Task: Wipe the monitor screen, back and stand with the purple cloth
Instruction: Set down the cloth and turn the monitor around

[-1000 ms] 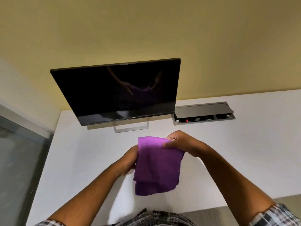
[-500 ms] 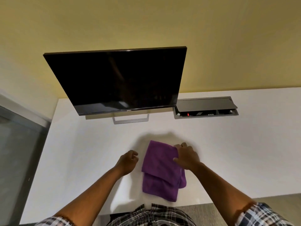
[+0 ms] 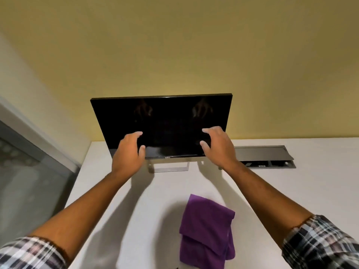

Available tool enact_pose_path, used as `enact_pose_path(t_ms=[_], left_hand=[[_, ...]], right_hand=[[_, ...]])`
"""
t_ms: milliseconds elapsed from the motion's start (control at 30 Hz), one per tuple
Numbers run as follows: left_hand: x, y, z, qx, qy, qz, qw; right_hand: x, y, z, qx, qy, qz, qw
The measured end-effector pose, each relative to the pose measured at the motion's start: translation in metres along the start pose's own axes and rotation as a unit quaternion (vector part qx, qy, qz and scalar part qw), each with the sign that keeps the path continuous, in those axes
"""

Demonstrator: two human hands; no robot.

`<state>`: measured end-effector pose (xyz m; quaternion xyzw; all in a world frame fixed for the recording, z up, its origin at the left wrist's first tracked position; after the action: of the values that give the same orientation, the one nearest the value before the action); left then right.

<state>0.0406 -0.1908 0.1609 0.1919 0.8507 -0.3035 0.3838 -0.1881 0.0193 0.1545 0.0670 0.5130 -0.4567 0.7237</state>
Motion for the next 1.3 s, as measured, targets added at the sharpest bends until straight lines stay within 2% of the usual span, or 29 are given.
enact_pose_path(t_ms=[133,300,467,600,833,1033,1300], left_hand=[[-0.033,-0.048,-0.003,0.069,-0.036,-0.079,0.994],[-0.053,-0.094,0.018,0.095,-0.107,-0.07,0.987],[-0.056,-0.123,0.035,0.085,-0.155,-0.036,0.984],[-0.058,-0.129,0.042,0.067,-0.13,-0.008,0.989],[-0.061,-0.131,0.038,0.087,-0.123,-0.037,0.988],[-0.062,-0.133,0.037,0.094,-0.135,-0.053,0.985],[-0.063,-0.14,0.038,0.08,-0.148,-0.075,0.983]], right_hand=[[-0.014,-0.04,0.017,-0.058,0.01,-0.098,0.993],[-0.029,-0.081,0.016,-0.103,0.097,-0.144,0.979],[-0.027,-0.104,-0.002,-0.077,0.135,-0.116,0.981],[-0.022,-0.112,-0.014,-0.063,0.11,-0.073,0.989],[-0.023,-0.118,-0.02,-0.076,0.11,-0.023,0.991],[-0.031,-0.119,-0.024,-0.092,0.116,-0.038,0.988],[-0.041,-0.122,-0.015,-0.069,0.106,-0.066,0.99]])
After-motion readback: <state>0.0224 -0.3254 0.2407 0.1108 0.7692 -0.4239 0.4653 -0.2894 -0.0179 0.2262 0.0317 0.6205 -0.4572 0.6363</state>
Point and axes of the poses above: each hand's wrist, its own y-axis away from the middle knuckle, its own x-axis out of the palm, z = x × y, the point moved 3 cm from there along -y, towards the middle knuckle, and after that the axes turned 14 degrees about -z, right-handed, at the moved point
